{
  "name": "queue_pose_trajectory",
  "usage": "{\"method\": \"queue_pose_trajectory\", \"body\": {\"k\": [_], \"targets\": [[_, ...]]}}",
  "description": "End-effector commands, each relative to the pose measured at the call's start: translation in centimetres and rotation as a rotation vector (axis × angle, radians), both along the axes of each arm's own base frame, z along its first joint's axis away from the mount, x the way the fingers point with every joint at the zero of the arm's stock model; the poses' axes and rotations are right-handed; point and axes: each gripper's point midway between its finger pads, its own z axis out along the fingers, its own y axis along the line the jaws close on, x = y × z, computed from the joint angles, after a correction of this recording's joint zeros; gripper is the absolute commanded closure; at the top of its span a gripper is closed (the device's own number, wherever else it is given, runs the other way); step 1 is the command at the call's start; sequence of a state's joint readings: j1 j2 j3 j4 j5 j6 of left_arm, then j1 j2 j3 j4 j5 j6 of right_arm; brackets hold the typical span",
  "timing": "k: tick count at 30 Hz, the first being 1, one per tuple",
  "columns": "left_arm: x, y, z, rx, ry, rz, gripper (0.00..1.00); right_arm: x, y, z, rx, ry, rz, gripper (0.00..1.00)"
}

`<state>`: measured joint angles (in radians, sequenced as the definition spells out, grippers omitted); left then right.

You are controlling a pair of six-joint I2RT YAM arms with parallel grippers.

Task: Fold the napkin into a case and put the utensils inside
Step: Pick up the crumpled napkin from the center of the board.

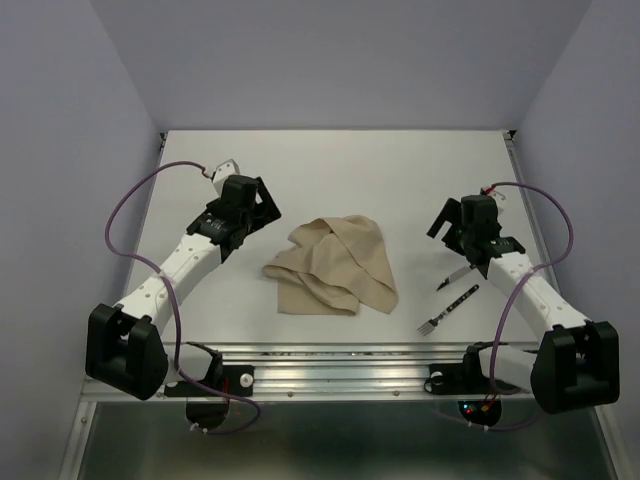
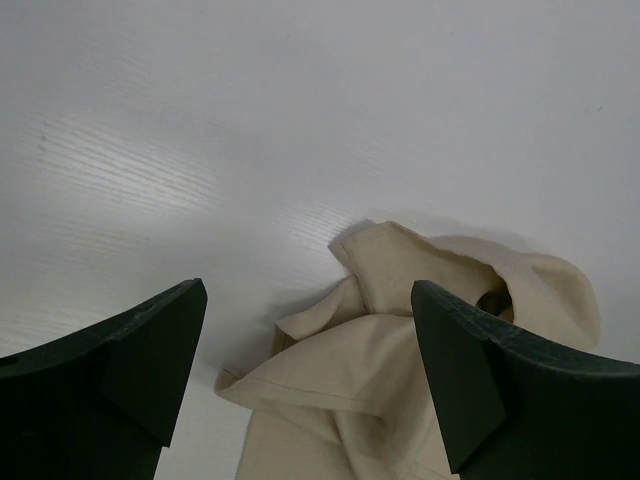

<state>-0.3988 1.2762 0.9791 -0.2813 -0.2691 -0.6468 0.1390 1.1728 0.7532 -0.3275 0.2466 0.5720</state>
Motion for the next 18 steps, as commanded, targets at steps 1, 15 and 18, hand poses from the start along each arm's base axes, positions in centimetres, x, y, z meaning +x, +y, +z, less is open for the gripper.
{"method": "queue_pose_trajectory", "body": {"k": [1,15,18], "targets": [[0.0,0.5,0.9,-0.027,-0.031,0.051,0.01,0.7,1.2,1.5,0.028,-0.086,0.076,0.00],[0.0,-1.3,1.0,-0.093,-0.103,-0.047,0.01,0.8,4.5,1.6,-0.045,-0.062,0.227,0.00],[0.1,-2.5,0.5,-0.117,-0.099,-0.095,0.01,0.7,6.4,1.1,-0.030,-0.059,0.269,0.00]]}}
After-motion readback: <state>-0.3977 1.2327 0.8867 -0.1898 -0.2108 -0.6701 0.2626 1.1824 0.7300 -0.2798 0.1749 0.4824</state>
